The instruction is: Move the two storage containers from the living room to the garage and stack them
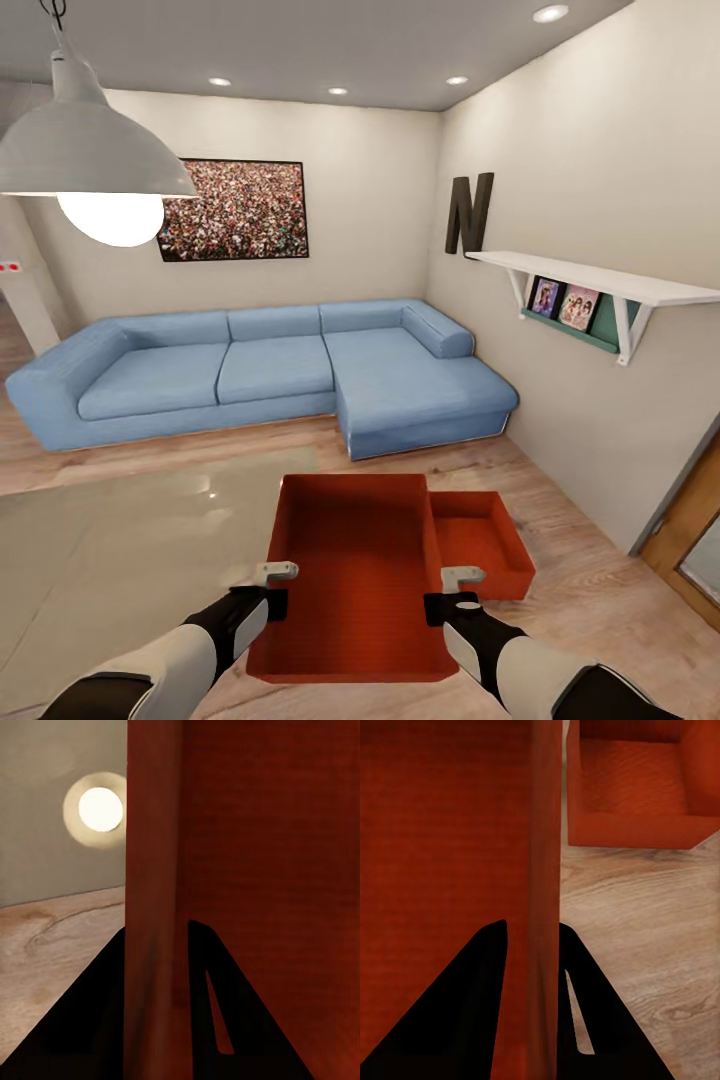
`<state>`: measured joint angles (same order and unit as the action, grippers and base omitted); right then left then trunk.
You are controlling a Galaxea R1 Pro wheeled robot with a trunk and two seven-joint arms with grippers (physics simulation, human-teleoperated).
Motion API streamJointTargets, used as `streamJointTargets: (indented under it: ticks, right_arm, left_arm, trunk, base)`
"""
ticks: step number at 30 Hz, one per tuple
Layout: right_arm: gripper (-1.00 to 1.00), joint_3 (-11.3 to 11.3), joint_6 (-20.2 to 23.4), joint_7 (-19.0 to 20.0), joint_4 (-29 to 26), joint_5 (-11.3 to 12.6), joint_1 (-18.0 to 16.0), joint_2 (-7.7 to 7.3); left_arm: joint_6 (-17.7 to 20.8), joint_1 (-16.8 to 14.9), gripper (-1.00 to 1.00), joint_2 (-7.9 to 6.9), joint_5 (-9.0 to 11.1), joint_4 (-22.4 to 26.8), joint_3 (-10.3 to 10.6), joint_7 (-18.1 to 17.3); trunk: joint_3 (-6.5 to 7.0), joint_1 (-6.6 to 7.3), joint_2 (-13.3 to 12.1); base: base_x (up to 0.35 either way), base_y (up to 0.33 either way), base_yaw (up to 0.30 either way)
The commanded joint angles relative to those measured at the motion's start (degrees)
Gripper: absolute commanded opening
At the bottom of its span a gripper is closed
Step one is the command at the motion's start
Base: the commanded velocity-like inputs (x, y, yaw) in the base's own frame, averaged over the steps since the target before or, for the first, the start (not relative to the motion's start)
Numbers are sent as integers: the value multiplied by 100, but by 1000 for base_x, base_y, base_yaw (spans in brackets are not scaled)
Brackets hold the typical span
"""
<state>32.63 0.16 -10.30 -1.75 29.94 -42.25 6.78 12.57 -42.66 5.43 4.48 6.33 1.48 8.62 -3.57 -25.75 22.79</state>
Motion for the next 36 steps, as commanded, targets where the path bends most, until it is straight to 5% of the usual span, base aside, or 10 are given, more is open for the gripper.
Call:
streamJointTargets:
  ticks: [1, 36]
  right_arm:
    - [-100, 99, 2, 11, 16, 140, -3, 38]
    - [-100, 102, 2, -16, 18, 143, -3, 43]
  left_arm:
    - [26, -5, -100, 4, -35, 35, -25, 36]
    - [26, -5, -100, 2, -35, 44, -25, 35]
  trunk:
    - [-13, -3, 13]
    - [-13, -3, 13]
  base:
    - [0, 0, 13]
    - [0, 0, 268]
